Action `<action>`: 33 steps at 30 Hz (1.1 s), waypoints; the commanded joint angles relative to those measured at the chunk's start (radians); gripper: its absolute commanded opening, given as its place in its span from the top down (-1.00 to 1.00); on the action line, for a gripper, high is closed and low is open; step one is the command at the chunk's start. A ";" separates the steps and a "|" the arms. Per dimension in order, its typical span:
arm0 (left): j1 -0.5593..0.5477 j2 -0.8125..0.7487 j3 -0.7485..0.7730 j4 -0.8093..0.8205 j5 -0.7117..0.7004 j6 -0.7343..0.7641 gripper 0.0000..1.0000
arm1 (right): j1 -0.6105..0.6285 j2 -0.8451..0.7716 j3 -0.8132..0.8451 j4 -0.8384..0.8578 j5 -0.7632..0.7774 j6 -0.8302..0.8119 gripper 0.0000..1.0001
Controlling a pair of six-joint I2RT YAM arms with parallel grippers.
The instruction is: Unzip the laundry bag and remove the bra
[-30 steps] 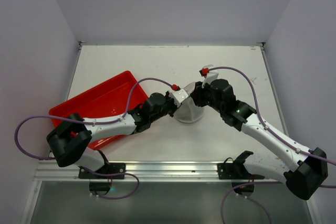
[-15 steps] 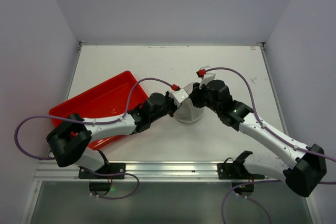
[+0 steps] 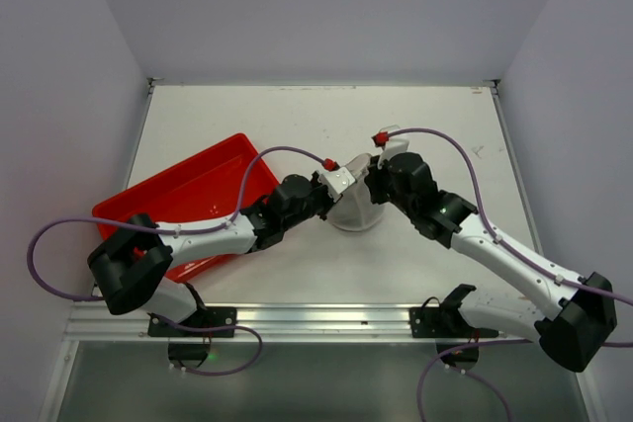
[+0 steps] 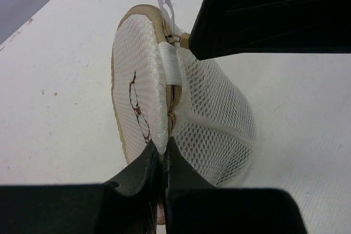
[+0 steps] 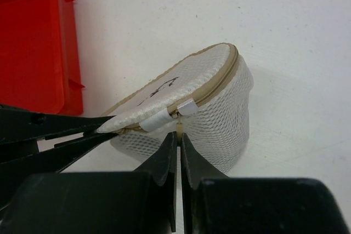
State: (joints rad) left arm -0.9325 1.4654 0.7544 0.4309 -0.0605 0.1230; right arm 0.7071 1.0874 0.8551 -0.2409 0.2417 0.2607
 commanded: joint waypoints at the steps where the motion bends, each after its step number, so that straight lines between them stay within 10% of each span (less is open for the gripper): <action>1: -0.003 -0.046 -0.009 0.048 -0.007 -0.005 1.00 | 0.000 -0.040 0.021 -0.011 0.076 -0.021 1.00; 20: 0.000 -0.071 -0.076 0.106 0.102 0.053 0.96 | -0.026 -0.037 0.071 -0.089 0.196 -0.060 1.00; 33: 0.170 0.056 0.039 0.118 0.200 -0.106 0.28 | -0.029 -0.060 -0.014 0.054 -0.102 0.060 1.00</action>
State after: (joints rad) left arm -0.7948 1.5188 0.7513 0.4999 0.0837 0.0841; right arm 0.6785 1.0485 0.8669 -0.2932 0.2279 0.2718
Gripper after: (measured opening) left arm 0.326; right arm 0.014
